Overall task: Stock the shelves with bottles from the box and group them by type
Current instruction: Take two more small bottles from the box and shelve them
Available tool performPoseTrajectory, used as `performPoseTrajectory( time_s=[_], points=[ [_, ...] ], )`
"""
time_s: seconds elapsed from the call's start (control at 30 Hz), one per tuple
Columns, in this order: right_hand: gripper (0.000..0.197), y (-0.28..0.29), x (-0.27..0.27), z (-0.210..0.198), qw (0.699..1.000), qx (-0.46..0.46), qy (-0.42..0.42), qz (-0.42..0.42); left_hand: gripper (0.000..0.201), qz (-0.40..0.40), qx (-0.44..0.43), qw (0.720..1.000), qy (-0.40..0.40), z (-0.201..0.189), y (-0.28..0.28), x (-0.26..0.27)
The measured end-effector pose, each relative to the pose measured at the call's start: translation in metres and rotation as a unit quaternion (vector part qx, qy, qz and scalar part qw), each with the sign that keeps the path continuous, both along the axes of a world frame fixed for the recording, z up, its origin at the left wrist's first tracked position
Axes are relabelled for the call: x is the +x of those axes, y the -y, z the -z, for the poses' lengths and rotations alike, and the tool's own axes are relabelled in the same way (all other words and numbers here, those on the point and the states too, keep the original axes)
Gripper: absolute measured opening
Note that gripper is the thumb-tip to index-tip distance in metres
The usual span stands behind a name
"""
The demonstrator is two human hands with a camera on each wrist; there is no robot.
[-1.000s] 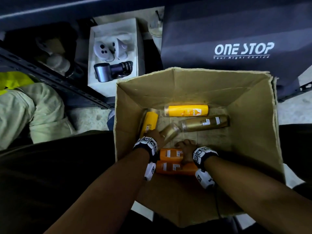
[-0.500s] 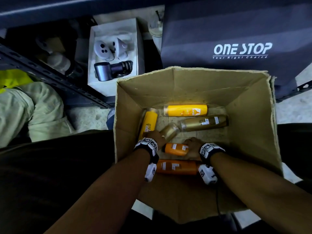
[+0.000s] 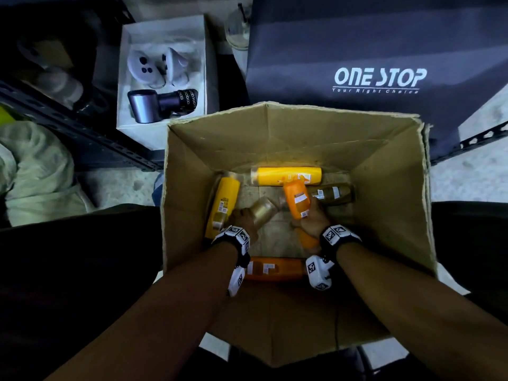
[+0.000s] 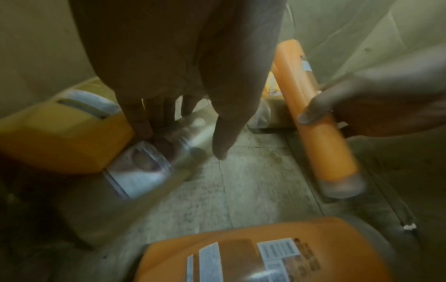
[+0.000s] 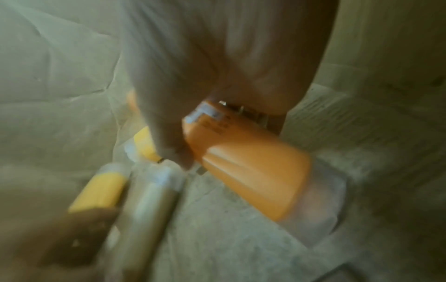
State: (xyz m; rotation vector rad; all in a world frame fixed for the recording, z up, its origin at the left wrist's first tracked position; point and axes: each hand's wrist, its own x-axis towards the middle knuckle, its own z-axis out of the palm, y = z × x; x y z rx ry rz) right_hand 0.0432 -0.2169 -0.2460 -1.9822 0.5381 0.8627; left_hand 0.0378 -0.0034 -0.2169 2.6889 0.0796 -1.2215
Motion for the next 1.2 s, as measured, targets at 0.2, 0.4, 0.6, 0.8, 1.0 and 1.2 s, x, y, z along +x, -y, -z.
performPoseTrajectory(
  time_s=[0.2, 0.4, 0.6, 0.8, 1.0, 1.2],
  points=[
    [0.097, -0.007, -0.004, 0.001, 0.999, -0.002, 0.026, 0.033, 0.067, 0.046, -0.012, 0.996, -0.079, 0.0, -0.007, -0.003],
    [0.085, -0.008, -0.006, -0.001, 0.998, 0.01, 0.037, 0.055, 0.074, 0.107, 0.008, 0.987, -0.122, 0.0, -0.02, -0.003],
    [0.09, -0.007, 0.001, -0.012, 0.998, 0.02, 0.008, 0.067, 0.06, 0.141, 0.048, 0.982, -0.116, -0.014, -0.021, -0.002],
    [0.088, -0.012, 0.005, -0.024, 0.997, -0.005, -0.006, 0.081, 0.058, -0.002, -0.009, 0.994, -0.113, -0.036, -0.017, 0.016],
    [0.081, -0.015, 0.01, -0.039, 0.996, -0.009, -0.023, 0.09, 0.081, -0.07, -0.1, 0.989, -0.085, -0.054, -0.017, 0.034],
    [0.07, -0.015, 0.013, -0.047, 0.996, -0.026, -0.038, 0.081, 0.031, -0.238, -0.314, 0.919, -0.027, -0.074, 0.005, 0.055]
  ],
)
